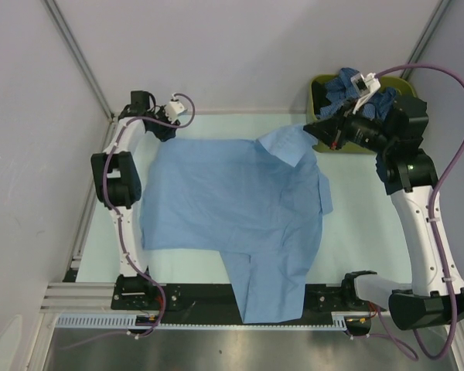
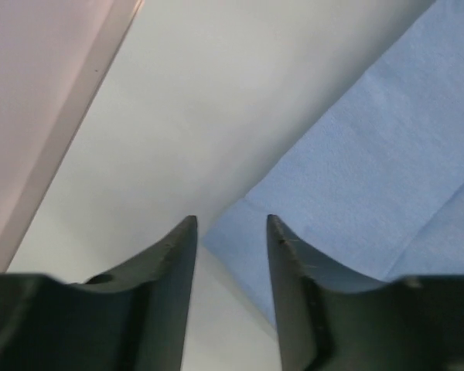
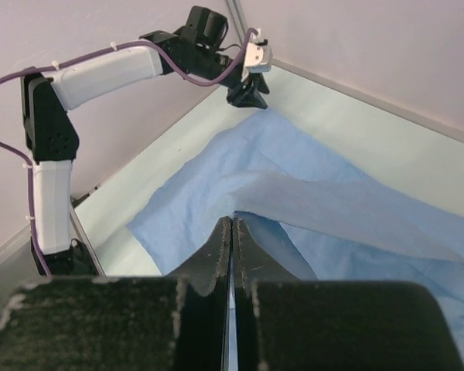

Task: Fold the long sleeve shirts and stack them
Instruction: Fold the shirt

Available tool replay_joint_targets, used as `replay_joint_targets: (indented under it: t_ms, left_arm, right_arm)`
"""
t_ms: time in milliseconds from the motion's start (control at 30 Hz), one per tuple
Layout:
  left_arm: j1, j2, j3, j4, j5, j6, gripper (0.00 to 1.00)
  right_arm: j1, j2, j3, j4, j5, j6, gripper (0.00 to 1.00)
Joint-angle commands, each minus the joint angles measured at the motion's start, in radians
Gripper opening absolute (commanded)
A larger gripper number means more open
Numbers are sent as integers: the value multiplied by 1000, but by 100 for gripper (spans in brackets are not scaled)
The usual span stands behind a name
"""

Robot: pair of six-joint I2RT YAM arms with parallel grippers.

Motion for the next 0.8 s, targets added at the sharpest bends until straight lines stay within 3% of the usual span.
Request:
replay_joint_targets:
  t_ms: [0, 100, 300, 600, 767]
  left_arm:
    - [-1, -97, -57, 4, 32, 139, 52]
    - [-11, -97, -76, 4, -9, 217, 55]
    - [-7, -119, -60, -31, 78, 255, 56]
    - [-39, -140, -85, -134, 34, 447, 69]
    - [-68, -155, -83, -200, 14, 493, 70]
  right_arm:
    - [15, -52, 52, -27, -8, -32, 0]
    - [24, -77, 52, -51, -17, -55, 0]
    - [61, -130, 40, -165, -7, -159, 0]
    - [114, -206, 31, -314, 47, -302, 0]
    - [125, -236, 34, -410, 29, -385, 0]
